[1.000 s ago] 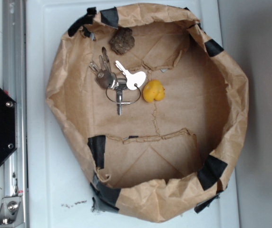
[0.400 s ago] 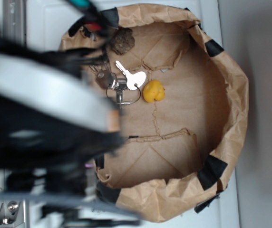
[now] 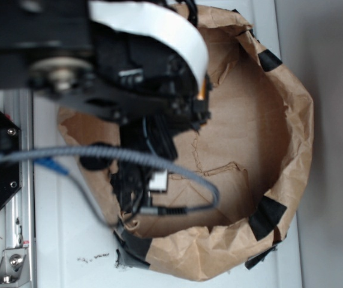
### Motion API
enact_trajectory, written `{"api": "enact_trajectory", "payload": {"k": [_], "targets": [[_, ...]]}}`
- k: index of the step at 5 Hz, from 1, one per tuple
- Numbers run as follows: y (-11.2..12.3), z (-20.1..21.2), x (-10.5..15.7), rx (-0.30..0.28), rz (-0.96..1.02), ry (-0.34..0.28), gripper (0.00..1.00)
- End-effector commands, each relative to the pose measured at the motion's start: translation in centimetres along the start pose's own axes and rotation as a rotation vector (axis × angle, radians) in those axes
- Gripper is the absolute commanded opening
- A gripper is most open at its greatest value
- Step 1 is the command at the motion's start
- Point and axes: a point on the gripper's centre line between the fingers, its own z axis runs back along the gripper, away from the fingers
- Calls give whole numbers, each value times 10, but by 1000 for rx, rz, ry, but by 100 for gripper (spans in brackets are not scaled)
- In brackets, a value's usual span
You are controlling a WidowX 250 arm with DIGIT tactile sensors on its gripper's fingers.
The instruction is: Grab the silver keys.
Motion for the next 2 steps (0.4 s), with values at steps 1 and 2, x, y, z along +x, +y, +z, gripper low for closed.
{"api": "enact_trajectory", "payload": {"k": [1, 2], "targets": [[10, -54, -1, 114, 61, 11, 100], [-4, -84, -3, 138, 94, 38, 100]]}}
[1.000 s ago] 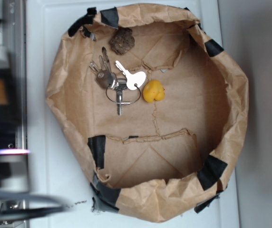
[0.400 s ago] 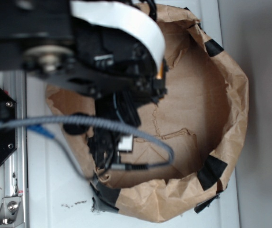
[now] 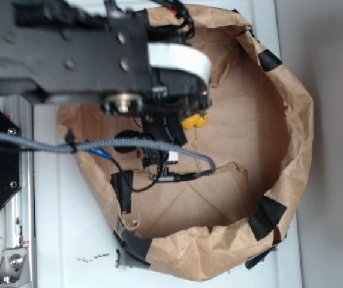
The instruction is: Grab the silver keys.
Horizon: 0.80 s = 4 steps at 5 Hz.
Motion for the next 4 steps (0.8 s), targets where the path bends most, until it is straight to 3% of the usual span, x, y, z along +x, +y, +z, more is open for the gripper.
{"api": "enact_trajectory", "payload": {"k": [1, 2, 4], "targets": [[-32, -24, -5, -17, -28, 89, 100], [-35, -32, -13, -21, -49, 140, 100], [-33, -32, -35, -1, -95, 132, 100]]}}
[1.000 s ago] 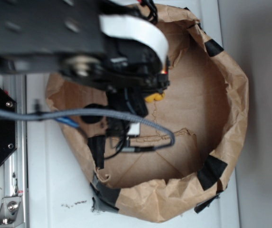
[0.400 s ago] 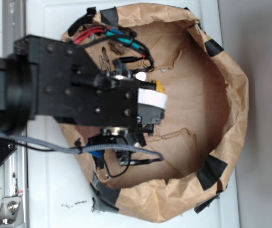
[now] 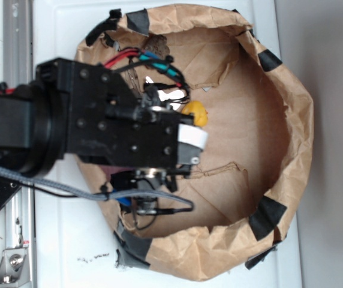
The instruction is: Grab the silver keys.
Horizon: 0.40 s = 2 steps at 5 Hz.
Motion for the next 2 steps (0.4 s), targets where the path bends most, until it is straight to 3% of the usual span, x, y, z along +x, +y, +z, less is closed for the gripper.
{"api": "enact_trajectory", "payload": {"k": [1, 2], "targets": [[-2, 14, -11, 25, -23, -72, 100], [1, 9, -13, 119, 47, -218, 100]]}}
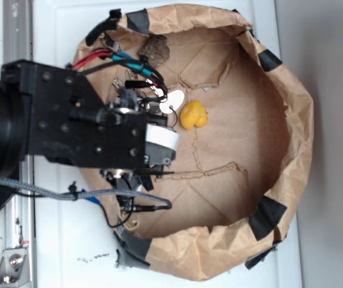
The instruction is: Grab the silver keys.
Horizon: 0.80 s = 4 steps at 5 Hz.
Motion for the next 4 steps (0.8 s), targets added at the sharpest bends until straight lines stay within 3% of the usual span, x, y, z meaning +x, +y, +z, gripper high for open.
{"api": "enact_trajectory", "payload": {"k": [1, 3, 4], "targets": [[9, 3, 6, 153, 120, -221, 100], [20, 7, 16, 120, 168, -152, 100], [28, 11, 18, 132, 159, -96, 100]]}}
